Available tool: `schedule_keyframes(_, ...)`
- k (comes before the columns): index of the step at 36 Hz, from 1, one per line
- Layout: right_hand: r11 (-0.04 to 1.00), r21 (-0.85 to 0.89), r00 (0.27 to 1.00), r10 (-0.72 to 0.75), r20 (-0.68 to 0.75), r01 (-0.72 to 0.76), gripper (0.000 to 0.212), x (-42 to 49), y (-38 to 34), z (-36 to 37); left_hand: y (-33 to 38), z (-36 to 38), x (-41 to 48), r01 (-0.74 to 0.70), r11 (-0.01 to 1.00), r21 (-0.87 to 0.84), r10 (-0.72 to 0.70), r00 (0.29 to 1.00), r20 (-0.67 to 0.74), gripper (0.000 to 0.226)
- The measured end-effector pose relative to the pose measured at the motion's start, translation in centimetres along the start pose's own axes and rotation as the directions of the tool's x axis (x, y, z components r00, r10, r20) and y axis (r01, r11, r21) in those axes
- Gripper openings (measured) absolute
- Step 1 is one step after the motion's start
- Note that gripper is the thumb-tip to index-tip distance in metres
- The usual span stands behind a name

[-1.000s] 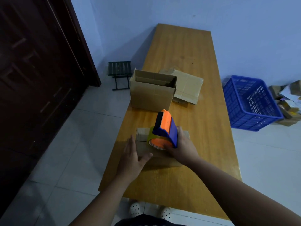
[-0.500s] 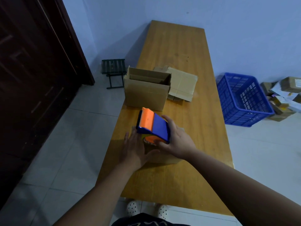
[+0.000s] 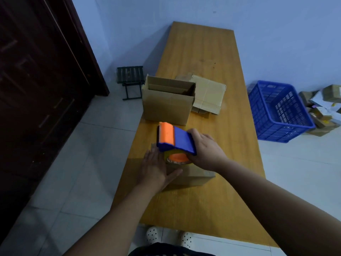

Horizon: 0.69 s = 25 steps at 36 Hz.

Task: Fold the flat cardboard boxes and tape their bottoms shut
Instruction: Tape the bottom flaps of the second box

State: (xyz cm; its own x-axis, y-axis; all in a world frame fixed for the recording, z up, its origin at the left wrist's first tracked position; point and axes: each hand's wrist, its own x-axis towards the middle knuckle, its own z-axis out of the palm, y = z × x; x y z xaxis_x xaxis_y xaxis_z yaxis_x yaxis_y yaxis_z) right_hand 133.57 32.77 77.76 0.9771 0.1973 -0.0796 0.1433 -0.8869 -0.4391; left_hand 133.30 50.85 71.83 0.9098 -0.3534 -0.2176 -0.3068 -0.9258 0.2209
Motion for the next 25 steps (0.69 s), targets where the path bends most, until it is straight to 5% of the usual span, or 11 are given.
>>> schedule_keyframes(4, 0.944, 0.294, 0.986, 0.164, -0.018, -0.151, 0.045, -1.2, 1.0, 2.3, -0.4, 0.6, 0.0, -0.022, 0.997, -0.075, 0.021, 1.0, -0.01, 0.104)
schedule_keyframes(7, 0.919, 0.35, 0.977, 0.21, -0.043, -0.182, 0.046, -1.3, 1.3, 3.2, -0.4, 0.5, 0.1, -0.028, 0.998, -0.06, 0.027, 1.0, -0.008, 0.104)
schedule_keyframes(25, 0.99, 0.067, 0.991, 0.124, -0.056, -0.12, 0.044, -1.9, 3.8, -2.0, -0.1, 0.2, 0.1, -0.026, 0.999, -0.031, 0.026, 1.0, 0.008, 0.106)
